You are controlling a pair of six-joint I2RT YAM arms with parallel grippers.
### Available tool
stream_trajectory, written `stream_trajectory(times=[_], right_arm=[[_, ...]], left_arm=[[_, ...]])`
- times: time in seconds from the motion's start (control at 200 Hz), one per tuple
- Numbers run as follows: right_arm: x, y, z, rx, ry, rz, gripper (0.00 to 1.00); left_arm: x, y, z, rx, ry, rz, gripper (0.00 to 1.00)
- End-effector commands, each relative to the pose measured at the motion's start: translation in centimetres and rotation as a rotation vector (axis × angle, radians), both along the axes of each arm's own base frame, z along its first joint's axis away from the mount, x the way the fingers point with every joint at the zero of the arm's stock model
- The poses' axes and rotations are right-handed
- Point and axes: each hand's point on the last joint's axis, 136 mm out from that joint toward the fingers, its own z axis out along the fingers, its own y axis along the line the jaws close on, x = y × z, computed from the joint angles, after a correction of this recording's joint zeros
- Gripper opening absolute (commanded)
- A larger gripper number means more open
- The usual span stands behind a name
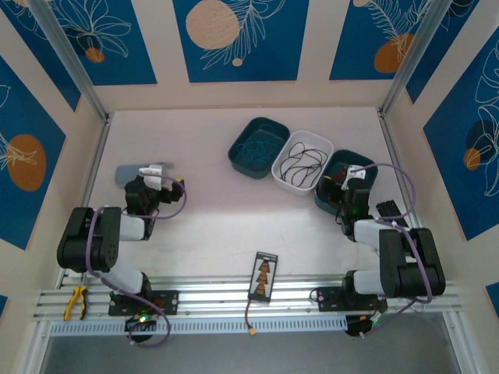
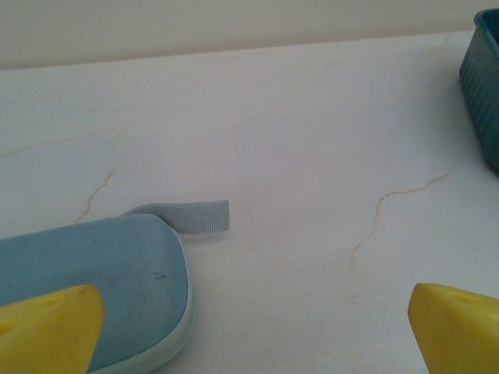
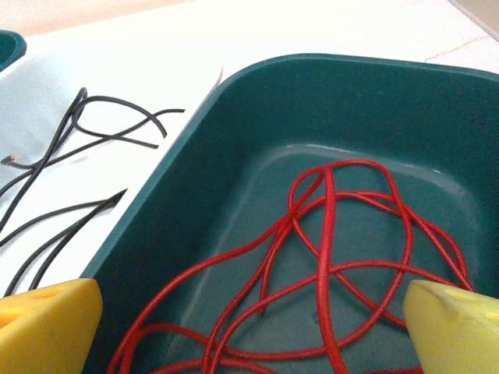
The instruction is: Untangle the cables
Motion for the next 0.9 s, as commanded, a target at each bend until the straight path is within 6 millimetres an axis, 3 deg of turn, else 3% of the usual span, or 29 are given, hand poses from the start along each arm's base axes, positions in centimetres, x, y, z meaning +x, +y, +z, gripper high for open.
stream_trajectory(times=[0.0, 0.15, 0.23, 0.33, 0.45, 0.55, 0.76, 0.895], right_arm=[[2.1, 0.2, 2.3, -0.005, -0.117, 0.027, 0.99], [2.9, 0.9, 1.8, -0.015, -0.065, 0.06, 0.99], [3.7, 2.5, 1.4, -0.011, -0.045, 0.162, 0.99], [3.2, 4.9, 1.0, -0.005, -0.063, 0.314, 0.99], [2.7, 5.6, 1.1, 0.001, -0.096, 0.368, 0.99], [2.8, 5.4, 1.0, 0.006, -0.091, 0.354, 0.99], [3.0, 1.8, 0.8, -0.038, -0.082, 0.098, 0.99], [3.1, 1.8, 0.9, -0.042, -0.087, 0.096, 0.99]], left_arm=[[-0.2, -0.1, 0.0, -0.009, 0.006, -0.013, 1.0], [-0.2, -0.1, 0.0, -0.008, 0.006, -0.014, 1.0], [-0.2, -0.1, 0.0, -0.008, 0.008, -0.015, 1.0], [-0.2, -0.1, 0.0, -0.007, 0.007, -0.015, 1.0], [-0.1, -0.1, 0.0, -0.007, 0.006, -0.014, 1.0], [-0.1, -0.1, 0.0, -0.007, 0.006, -0.016, 1.0], [-0.1, -0.1, 0.0, -0.006, 0.007, -0.018, 1.0], [-0.1, -0.2, 0.1, -0.006, 0.006, -0.018, 1.0]])
